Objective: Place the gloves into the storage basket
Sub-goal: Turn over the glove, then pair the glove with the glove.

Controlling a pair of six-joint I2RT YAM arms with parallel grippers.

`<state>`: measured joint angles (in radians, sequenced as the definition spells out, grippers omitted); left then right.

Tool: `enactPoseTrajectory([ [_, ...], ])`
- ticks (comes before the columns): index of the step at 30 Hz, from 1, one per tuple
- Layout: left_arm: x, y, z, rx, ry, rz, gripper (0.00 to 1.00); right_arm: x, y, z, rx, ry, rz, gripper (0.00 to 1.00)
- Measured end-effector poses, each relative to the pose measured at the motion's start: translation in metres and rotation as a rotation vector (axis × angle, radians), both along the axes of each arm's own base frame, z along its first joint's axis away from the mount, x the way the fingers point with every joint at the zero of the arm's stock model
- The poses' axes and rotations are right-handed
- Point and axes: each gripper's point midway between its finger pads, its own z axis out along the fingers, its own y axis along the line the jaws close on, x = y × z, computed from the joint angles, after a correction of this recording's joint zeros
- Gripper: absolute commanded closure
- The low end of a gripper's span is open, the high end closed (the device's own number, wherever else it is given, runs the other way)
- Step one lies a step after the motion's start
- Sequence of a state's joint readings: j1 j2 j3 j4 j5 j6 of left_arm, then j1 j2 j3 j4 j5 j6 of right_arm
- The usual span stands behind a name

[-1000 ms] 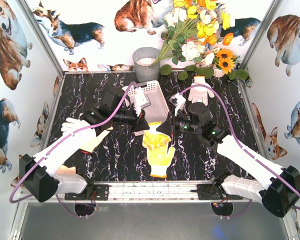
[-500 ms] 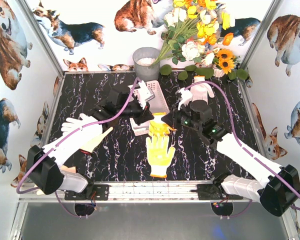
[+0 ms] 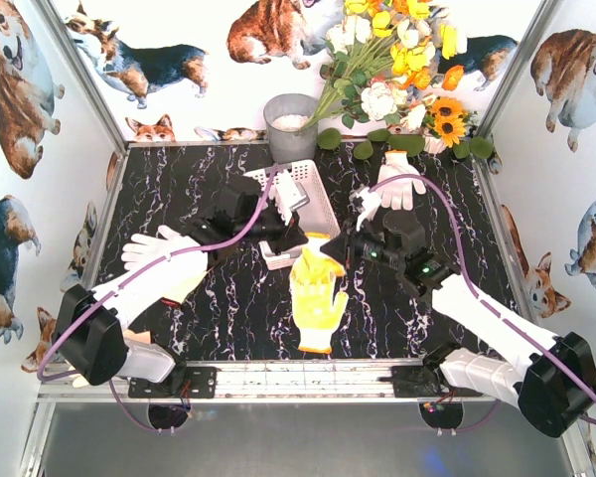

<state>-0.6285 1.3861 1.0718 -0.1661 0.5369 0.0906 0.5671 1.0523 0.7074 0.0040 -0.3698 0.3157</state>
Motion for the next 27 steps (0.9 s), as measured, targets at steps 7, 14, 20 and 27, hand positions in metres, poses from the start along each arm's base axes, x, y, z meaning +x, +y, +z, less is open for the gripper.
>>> enactPoseTrajectory([
  [7, -0.021, 0.006, -0.024, 0.019, 0.067, -0.032, 1.00, -0.023, 0.007, -0.021, 0.010, 0.086, 0.088, 1.00],
  [14, -0.054, 0.011, -0.036, 0.005, 0.160, -0.064, 1.00, -0.049, 0.017, -0.037, 0.034, 0.192, 0.141, 1.00],
  [20, -0.085, 0.011, -0.057, 0.005, 0.295, -0.089, 1.00, -0.072, 0.019, -0.067, 0.046, 0.335, 0.139, 1.00],
  [27, -0.110, 0.011, -0.073, -0.025, 0.411, -0.071, 1.00, -0.092, 0.017, -0.076, 0.091, 0.481, 0.084, 0.68],
])
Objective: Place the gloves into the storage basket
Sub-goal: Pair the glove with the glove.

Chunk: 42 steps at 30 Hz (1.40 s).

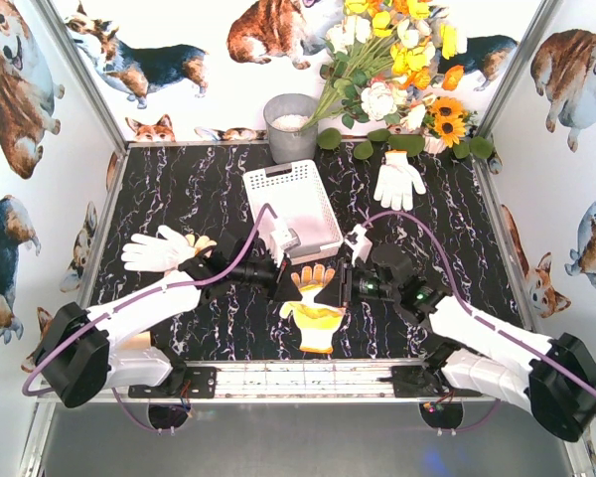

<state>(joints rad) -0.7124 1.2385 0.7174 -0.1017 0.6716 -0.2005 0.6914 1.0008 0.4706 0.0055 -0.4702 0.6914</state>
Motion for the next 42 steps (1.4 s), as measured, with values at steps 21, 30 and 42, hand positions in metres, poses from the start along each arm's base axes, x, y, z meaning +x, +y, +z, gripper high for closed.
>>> enactPoseTrajectory([
  [21, 0.043, 0.000, 0.022, -0.012, -0.011, 0.285, 1.00, -0.005, -0.039, 0.005, 0.002, 0.214, -0.331, 0.44],
  [30, 0.047, 0.005, 0.030, -0.005, -0.061, 0.299, 1.00, -0.009, -0.042, -0.001, -0.013, 0.267, -0.364, 0.47],
  [42, 0.050, 0.007, 0.030, 0.002, -0.062, 0.321, 1.00, -0.020, -0.029, -0.002, -0.006, 0.277, -0.296, 0.41],
])
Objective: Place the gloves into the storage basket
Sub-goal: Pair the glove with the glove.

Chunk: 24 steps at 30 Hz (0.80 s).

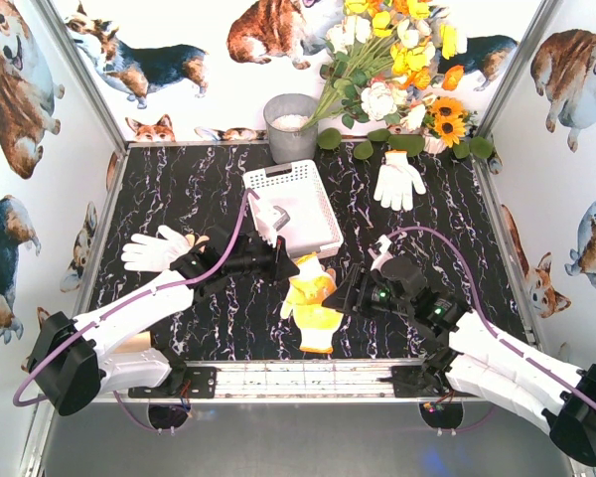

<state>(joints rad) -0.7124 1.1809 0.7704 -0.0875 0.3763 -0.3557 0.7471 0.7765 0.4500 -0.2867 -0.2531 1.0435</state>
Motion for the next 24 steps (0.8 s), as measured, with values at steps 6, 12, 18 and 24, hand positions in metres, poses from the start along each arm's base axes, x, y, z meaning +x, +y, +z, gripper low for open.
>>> enactPoseTrajectory([
  [6, 0.000, 0.001, -0.001, 0.003, 0.012, 0.006, 1.00, -0.007, 0.000, -0.004, -0.081, -0.163, 0.105, 0.27],
  [12, 0.000, -0.004, 0.007, -0.005, 0.013, -0.015, 1.00, 0.006, -0.003, 0.001, -0.232, -0.334, 0.197, 0.22],
  [18, -0.007, -0.010, 0.014, -0.016, 0.004, -0.090, 1.00, 0.033, 0.004, 0.021, -0.338, -0.498, 0.257, 0.13],
  [24, -0.022, -0.016, 0.015, -0.032, 0.015, -0.208, 1.00, 0.045, 0.001, 0.026, -0.395, -0.639, 0.316, 0.10],
])
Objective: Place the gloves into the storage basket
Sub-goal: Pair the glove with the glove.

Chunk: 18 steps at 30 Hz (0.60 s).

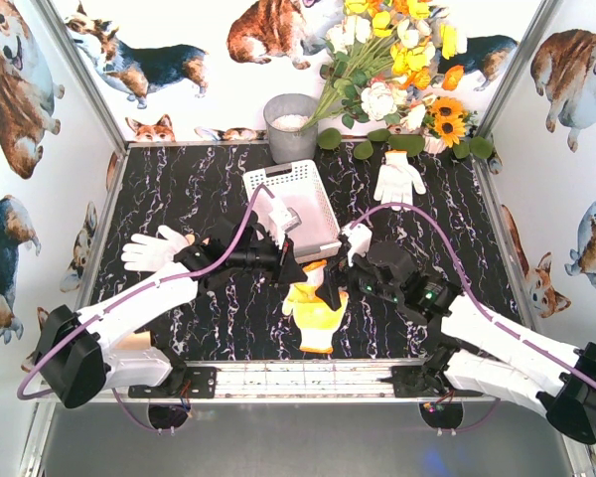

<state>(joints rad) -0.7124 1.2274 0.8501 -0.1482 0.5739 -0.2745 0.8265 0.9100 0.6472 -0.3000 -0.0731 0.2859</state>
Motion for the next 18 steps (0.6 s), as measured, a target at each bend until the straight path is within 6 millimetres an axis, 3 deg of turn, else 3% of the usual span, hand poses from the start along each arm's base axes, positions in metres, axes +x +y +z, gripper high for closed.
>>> enactPoseTrajectory([
  [8, -0.015, -0.009, 0.005, -0.032, 0.013, -0.138, 1.00, 0.012, 0.006, 0.002, 0.043, -0.016, 0.123, 0.11],
  [12, -0.016, -0.011, 0.008, -0.039, 0.007, -0.161, 1.00, 0.010, 0.018, 0.000, 0.087, 0.010, 0.196, 0.23],
  [16, -0.012, -0.011, 0.009, -0.037, -0.001, -0.144, 1.00, 0.002, 0.029, -0.010, 0.105, 0.080, 0.263, 0.64],
  [18, -0.009, -0.011, 0.009, -0.031, -0.003, -0.121, 1.00, -0.001, 0.032, -0.013, 0.116, 0.116, 0.274, 0.94],
])
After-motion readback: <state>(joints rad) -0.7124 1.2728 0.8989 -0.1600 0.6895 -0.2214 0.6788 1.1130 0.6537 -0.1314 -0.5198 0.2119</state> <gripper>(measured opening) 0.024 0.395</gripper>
